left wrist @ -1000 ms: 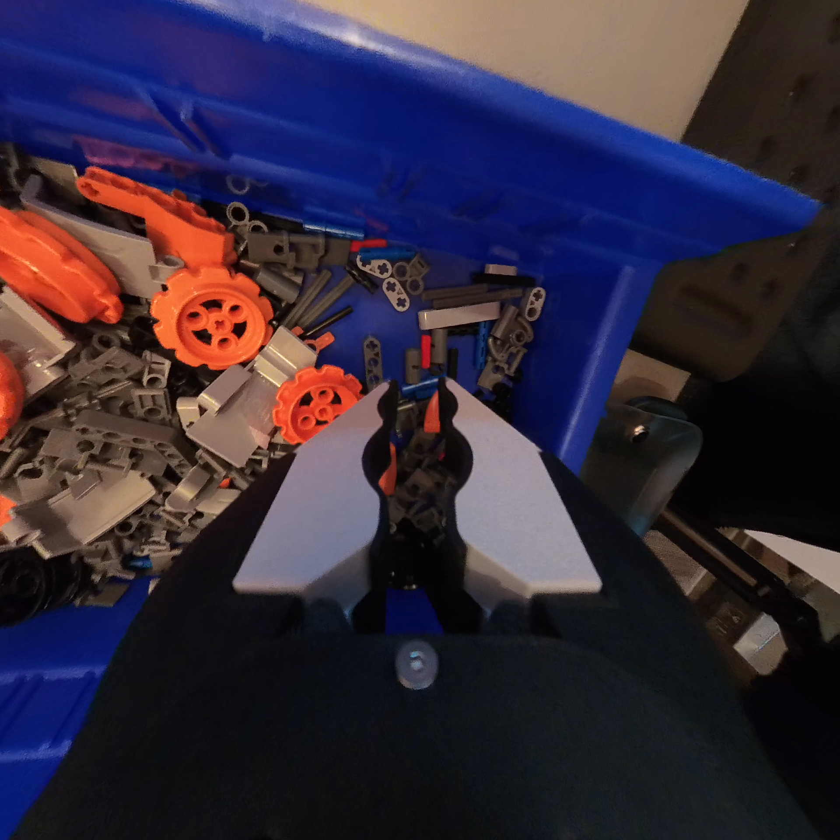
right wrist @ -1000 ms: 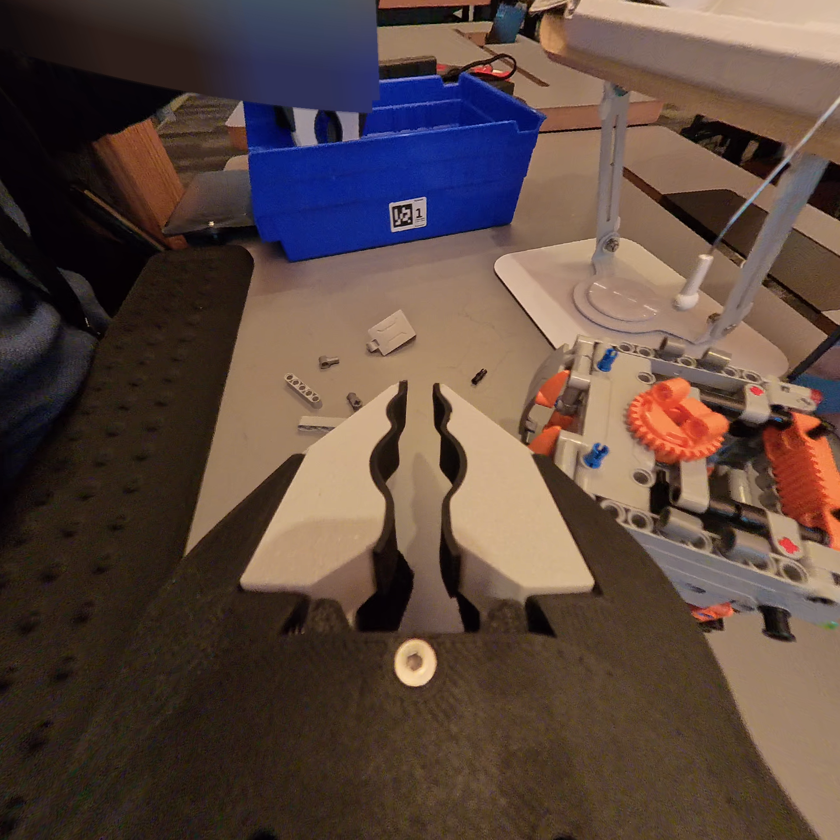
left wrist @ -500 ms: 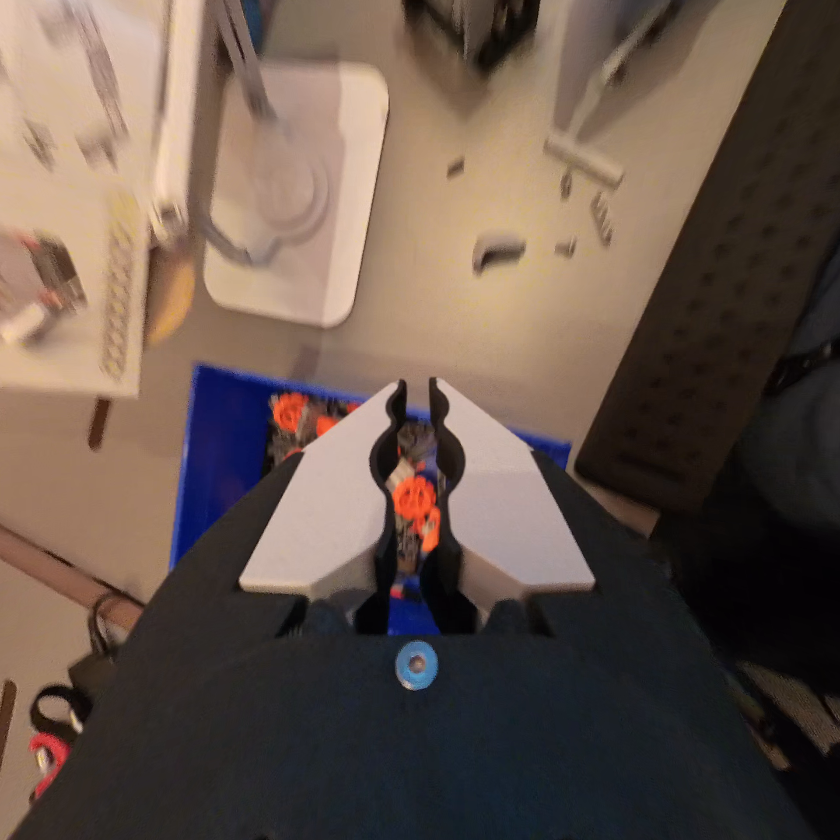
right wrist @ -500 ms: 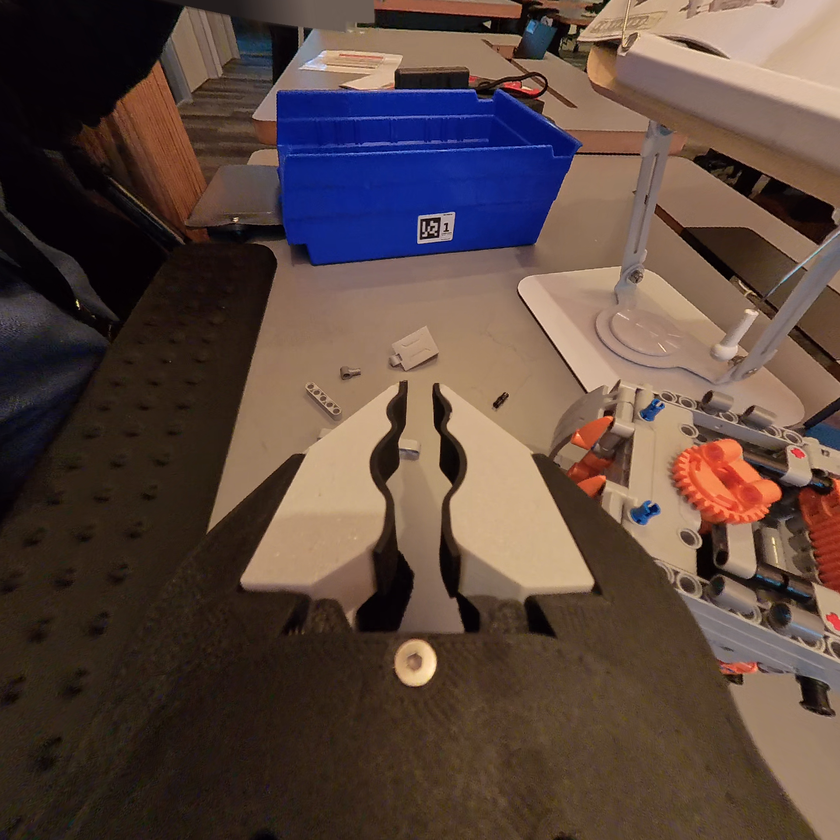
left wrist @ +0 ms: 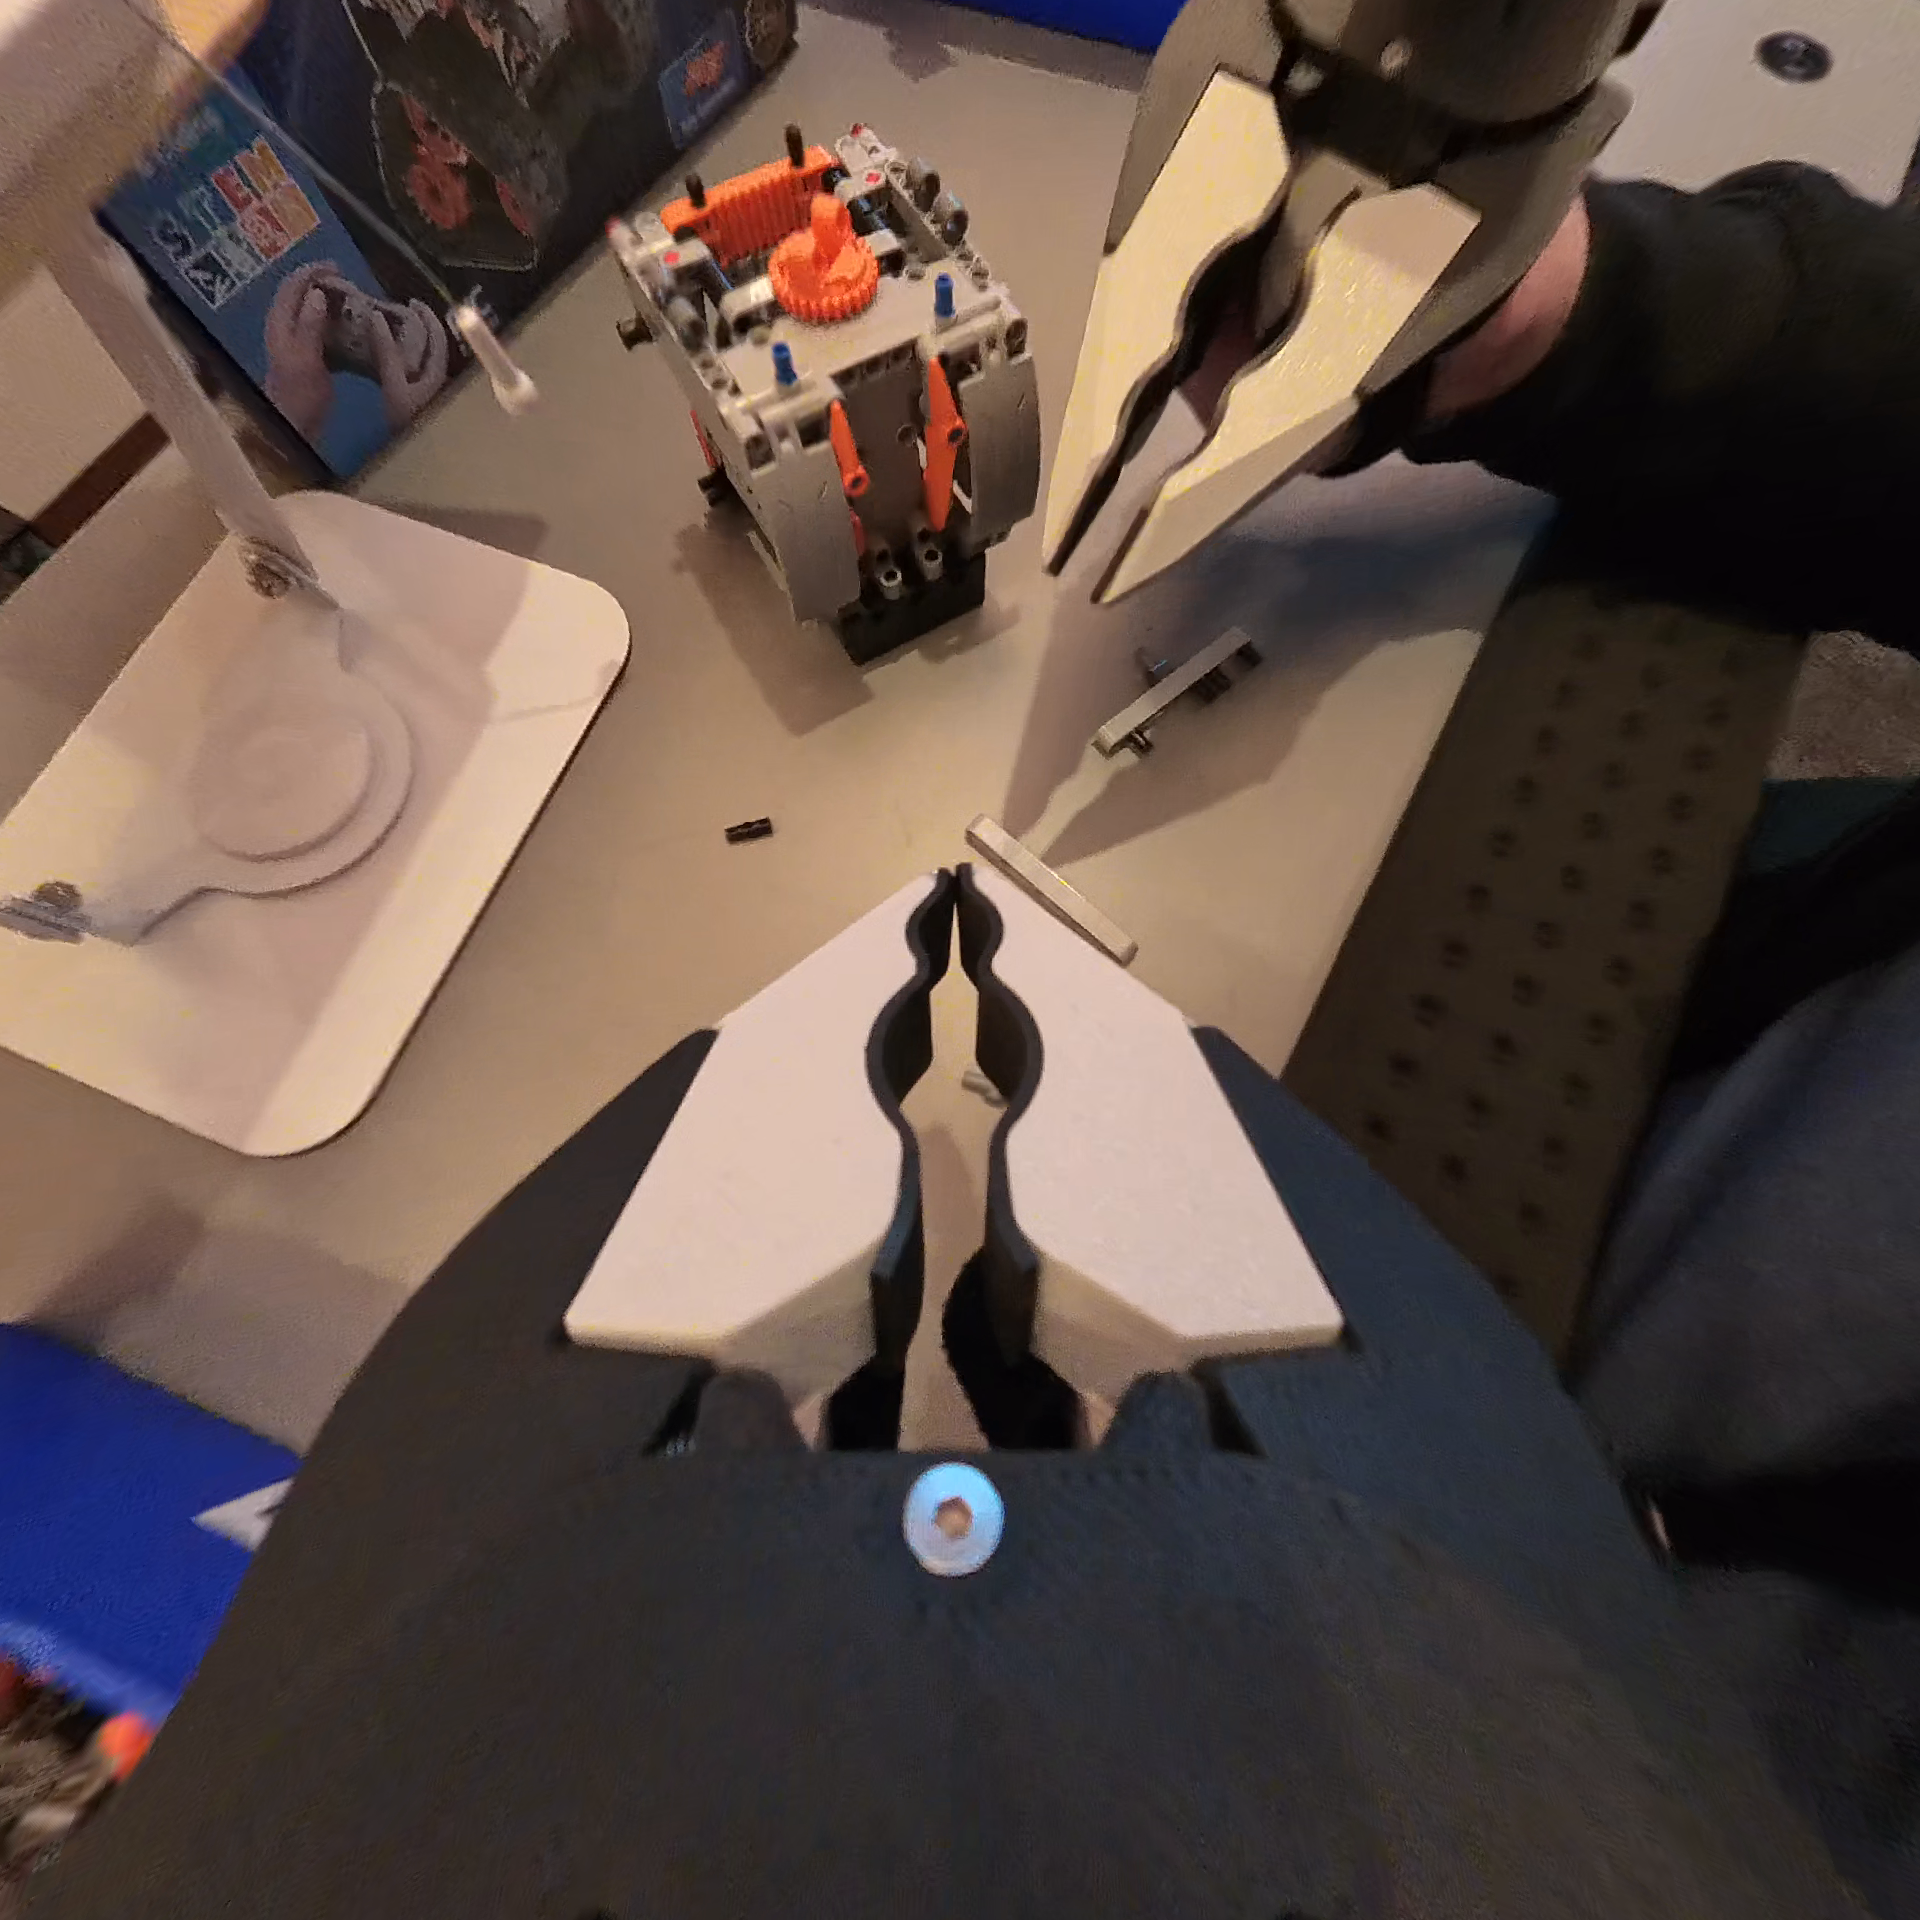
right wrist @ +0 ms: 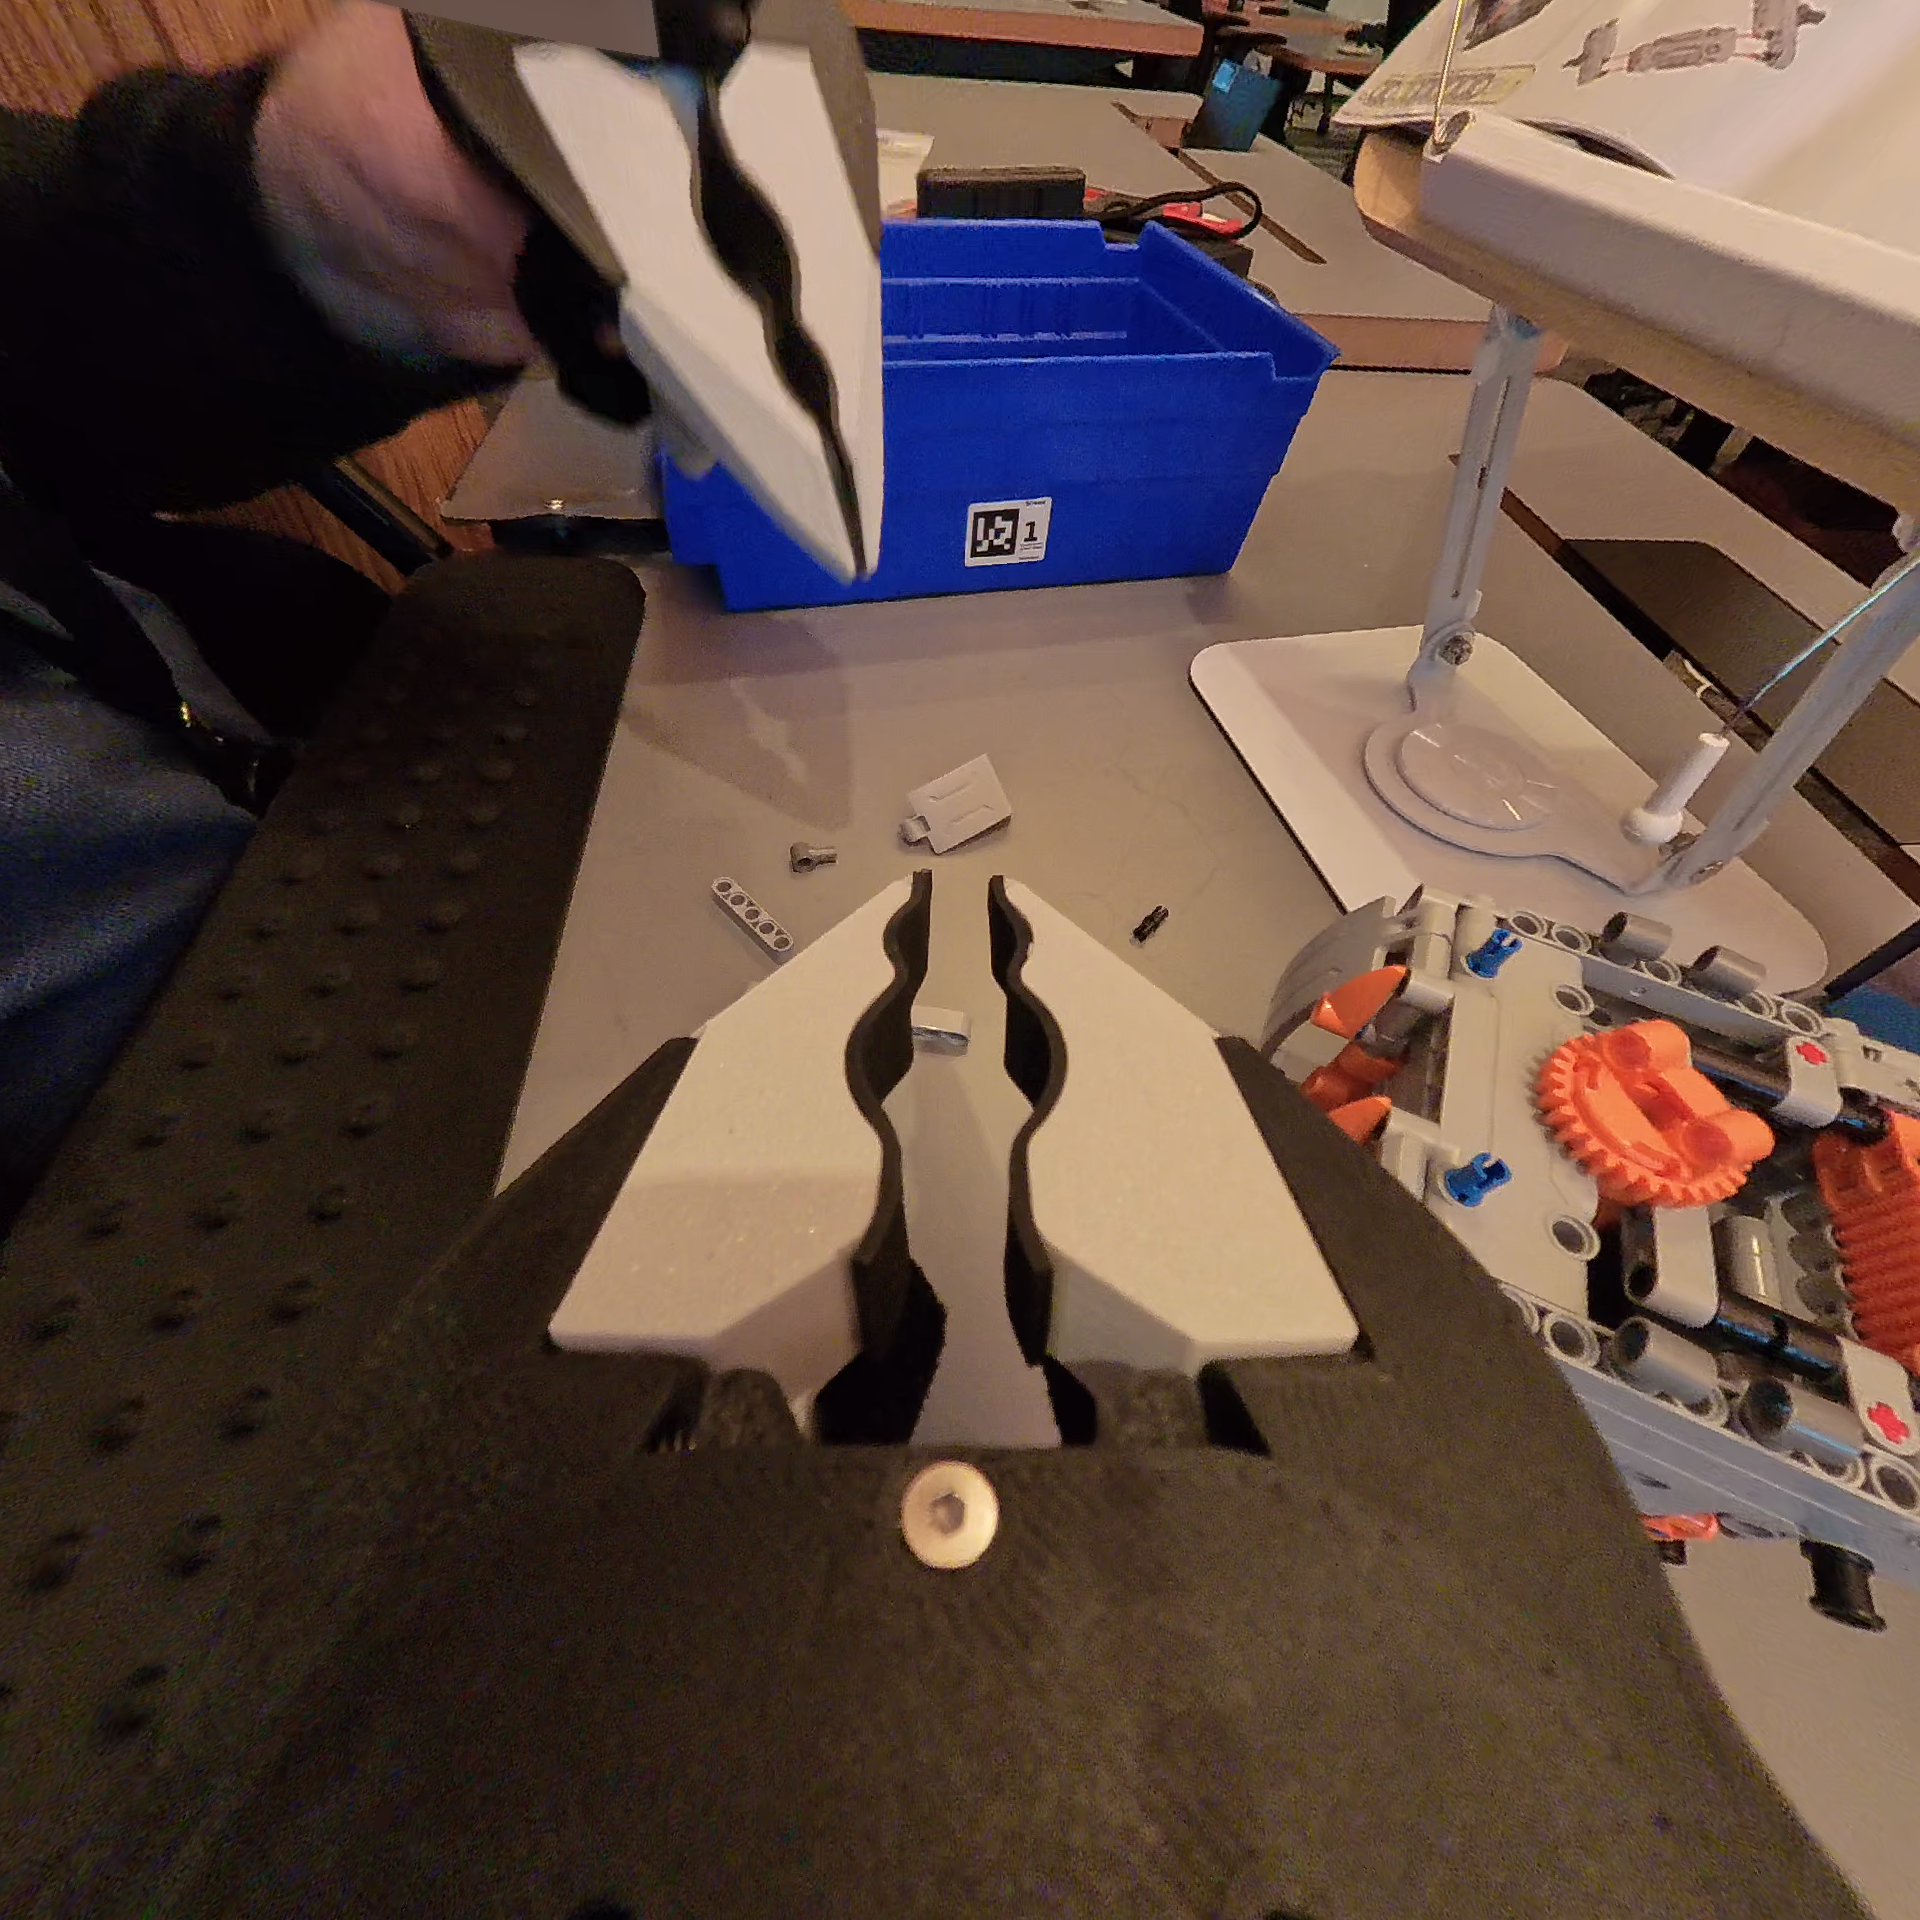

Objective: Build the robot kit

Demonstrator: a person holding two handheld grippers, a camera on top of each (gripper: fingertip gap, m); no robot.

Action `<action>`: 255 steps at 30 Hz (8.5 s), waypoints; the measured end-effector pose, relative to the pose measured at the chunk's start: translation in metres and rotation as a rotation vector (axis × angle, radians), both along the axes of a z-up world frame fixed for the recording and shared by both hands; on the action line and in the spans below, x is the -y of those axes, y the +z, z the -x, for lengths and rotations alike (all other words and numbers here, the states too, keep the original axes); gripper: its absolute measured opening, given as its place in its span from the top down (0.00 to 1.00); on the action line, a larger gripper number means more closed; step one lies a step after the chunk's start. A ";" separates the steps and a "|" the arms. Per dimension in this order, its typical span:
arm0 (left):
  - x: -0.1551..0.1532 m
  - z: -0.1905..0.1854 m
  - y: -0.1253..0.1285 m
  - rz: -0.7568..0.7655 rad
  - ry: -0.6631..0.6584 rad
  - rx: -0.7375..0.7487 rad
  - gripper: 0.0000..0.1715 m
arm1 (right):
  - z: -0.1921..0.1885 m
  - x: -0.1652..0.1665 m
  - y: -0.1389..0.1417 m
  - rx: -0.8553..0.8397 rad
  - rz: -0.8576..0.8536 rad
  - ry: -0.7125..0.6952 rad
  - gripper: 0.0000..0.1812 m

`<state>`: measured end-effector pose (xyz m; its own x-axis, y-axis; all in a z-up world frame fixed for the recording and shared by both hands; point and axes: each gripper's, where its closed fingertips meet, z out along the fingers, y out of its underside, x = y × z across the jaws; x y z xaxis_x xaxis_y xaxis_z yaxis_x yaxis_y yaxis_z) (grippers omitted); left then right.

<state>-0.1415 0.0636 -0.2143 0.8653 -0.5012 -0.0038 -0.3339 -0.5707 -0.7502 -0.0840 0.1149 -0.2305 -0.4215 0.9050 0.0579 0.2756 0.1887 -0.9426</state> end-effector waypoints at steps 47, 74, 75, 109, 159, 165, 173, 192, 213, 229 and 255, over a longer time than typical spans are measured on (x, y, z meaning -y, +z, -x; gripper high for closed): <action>-0.017 0.007 -0.067 -0.114 0.094 0.051 0.98 | 0.003 -0.002 -0.013 0.047 0.003 -0.005 0.96; -0.017 0.006 -0.071 -0.098 0.090 0.052 1.00 | 0.002 -0.005 -0.012 0.048 0.000 -0.014 0.96; -0.017 0.006 -0.071 -0.099 0.090 0.051 1.00 | 0.002 -0.005 -0.012 0.048 -0.001 -0.015 0.96; -0.006 0.005 -0.076 0.026 0.112 0.146 0.91 | -0.042 -0.013 -0.074 0.429 -0.157 -0.111 0.90; 0.018 -0.103 -0.116 0.082 -0.473 -0.309 0.97 | -0.073 0.015 -0.099 0.546 -0.126 0.048 0.93; 0.015 -0.104 -0.116 0.043 -0.485 -0.325 0.97 | -0.069 0.018 -0.098 0.557 -0.123 0.128 0.93; 0.009 -0.098 -0.116 0.003 -0.462 -0.358 0.97 | -0.069 0.017 -0.096 0.538 -0.129 0.109 0.90; -0.001 -0.090 -0.115 -0.074 -0.455 -0.459 0.95 | -0.069 0.019 -0.098 0.537 -0.111 0.114 0.94; 0.001 -0.086 -0.109 -0.074 -0.435 -0.407 0.90 | -0.070 0.019 -0.094 0.516 -0.082 0.111 0.93; 0.000 -0.083 -0.103 -0.072 -0.400 -0.334 0.89 | -0.071 0.018 -0.091 0.500 -0.073 0.105 0.93; 0.001 -0.074 -0.104 -0.045 -0.364 -0.292 0.89 | -0.072 0.017 -0.088 0.485 -0.044 0.109 0.93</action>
<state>-0.0676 0.0623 -0.3179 0.5928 -0.7659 -0.2492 -0.7070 -0.3466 -0.6165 -0.0120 0.0979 -0.3184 -0.5015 0.8552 -0.1310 0.6567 0.2777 -0.7011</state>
